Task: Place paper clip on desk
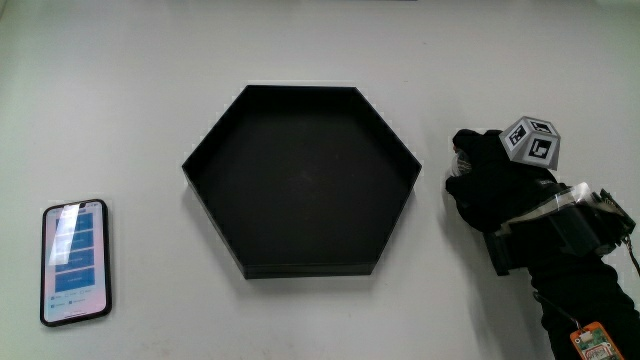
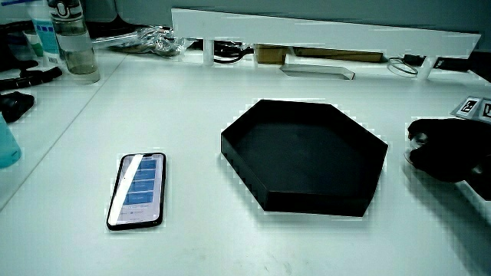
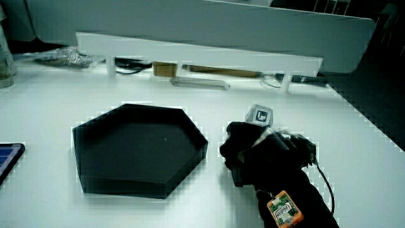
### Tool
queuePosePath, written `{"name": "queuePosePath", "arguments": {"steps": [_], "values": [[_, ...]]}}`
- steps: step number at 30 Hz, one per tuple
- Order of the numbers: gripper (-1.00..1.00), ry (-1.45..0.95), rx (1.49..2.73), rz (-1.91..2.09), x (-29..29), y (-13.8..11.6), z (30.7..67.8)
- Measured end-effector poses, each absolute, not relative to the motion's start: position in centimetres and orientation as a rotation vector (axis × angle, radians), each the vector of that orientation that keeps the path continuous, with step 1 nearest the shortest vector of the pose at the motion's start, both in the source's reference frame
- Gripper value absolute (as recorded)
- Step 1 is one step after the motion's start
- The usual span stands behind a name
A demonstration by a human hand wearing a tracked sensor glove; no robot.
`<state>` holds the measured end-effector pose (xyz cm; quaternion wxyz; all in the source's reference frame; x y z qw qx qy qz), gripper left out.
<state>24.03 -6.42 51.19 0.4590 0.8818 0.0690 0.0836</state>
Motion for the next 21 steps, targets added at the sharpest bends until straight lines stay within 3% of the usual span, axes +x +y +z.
{"name": "queuePosePath", "arguments": {"steps": [8, 14, 21], "values": [[0.0, 0.194, 2.118, 0.171, 25.0, -5.4, 53.0], [0.0, 0.193, 2.149, 0.199, 25.0, -5.2, 52.5], [-0.47, 0.211, 2.075, 0.186, 25.3, -5.3, 53.2]]}}
